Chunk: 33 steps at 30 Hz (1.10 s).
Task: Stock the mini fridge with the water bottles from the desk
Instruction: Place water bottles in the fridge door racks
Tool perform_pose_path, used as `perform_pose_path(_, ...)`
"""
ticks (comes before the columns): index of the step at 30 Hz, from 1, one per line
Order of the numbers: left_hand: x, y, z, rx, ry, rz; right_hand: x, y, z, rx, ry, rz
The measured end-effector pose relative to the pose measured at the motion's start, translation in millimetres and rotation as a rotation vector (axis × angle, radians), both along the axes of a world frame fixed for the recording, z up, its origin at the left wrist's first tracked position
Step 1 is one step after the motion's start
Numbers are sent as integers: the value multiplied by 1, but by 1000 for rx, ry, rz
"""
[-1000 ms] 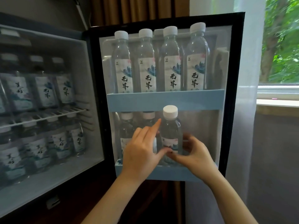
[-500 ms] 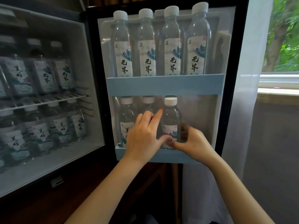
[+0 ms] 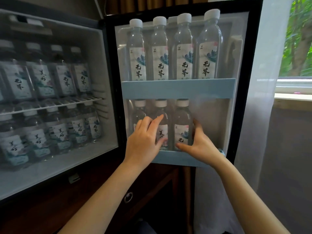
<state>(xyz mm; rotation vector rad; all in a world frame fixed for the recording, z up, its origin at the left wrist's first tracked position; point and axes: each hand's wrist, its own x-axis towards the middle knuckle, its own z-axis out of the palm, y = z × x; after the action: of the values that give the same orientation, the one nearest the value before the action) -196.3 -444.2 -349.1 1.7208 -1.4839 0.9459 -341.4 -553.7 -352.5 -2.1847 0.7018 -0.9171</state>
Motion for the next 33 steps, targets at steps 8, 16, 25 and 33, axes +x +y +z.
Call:
perform_pose_path(8, 16, 31, -6, 38, 107, 49, 4, 1, -2, -45, 23, -75)
perform_pose_path(16, 43, 62, -9, 83, 172, 130, 32, 34, -3, -464, -502, -405)
perform_pose_path(25, 97, 141, -25, 66, 283, 315, 135, 106, -8, -638, -443, -41)
perform_pose_path(33, 144, 250, -44, -125, 371, 505, 229, 196, -29, -601, -323, 361)
